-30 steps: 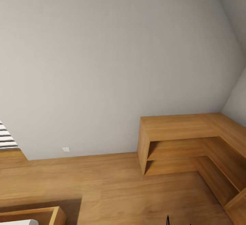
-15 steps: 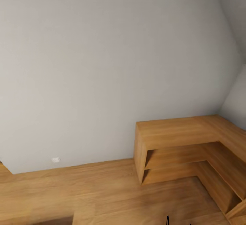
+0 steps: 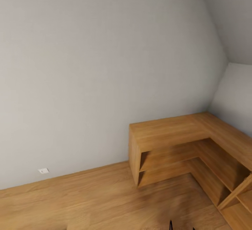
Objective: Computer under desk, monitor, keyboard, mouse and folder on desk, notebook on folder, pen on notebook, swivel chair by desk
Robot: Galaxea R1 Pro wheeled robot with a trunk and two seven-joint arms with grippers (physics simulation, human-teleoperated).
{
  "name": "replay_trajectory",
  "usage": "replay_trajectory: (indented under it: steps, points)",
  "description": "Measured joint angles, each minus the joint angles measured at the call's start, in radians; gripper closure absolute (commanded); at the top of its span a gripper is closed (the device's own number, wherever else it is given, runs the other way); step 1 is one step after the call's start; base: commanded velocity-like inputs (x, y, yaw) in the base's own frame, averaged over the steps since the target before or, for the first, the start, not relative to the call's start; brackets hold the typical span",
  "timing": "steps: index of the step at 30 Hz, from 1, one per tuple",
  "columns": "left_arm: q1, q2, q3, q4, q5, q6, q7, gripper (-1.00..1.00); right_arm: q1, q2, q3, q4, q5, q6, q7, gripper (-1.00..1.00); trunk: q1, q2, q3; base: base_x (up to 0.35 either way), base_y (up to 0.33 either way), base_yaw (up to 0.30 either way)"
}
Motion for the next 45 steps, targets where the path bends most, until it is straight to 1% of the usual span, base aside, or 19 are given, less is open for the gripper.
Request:
replay_trajectory:
  steps: [30, 35, 45]
  points:
    - [0.000, 0.000, 0.000, 0.000, 0.000, -0.001, 0.000, -1.00, 0.001, 0.004, 0.000, 0.000, 0.000, 0.000, 0.003, -1.00, 0.000, 0.000, -0.001, 0.003, 0.000, -0.296]
    - [0.000, 0.000, 0.000, 0.000, 0.000, -0.001, -0.001, -1.00, 0.000, 0.005, 0.000, 0.001, 0.000, 0.000, 0.003, -1.00, 0.000, 0.000, -0.001, 0.204, 0.000, -0.300]
    - [0.000, -0.001, -0.001, 0.000, 0.000, 0.000, -0.001, -1.00, 0.000, 0.005, 0.000, 0.001, 0.000, 0.001, 0.009, -1.00, -0.001, 0.000, -0.001, 0.306, 0.000, -0.300]
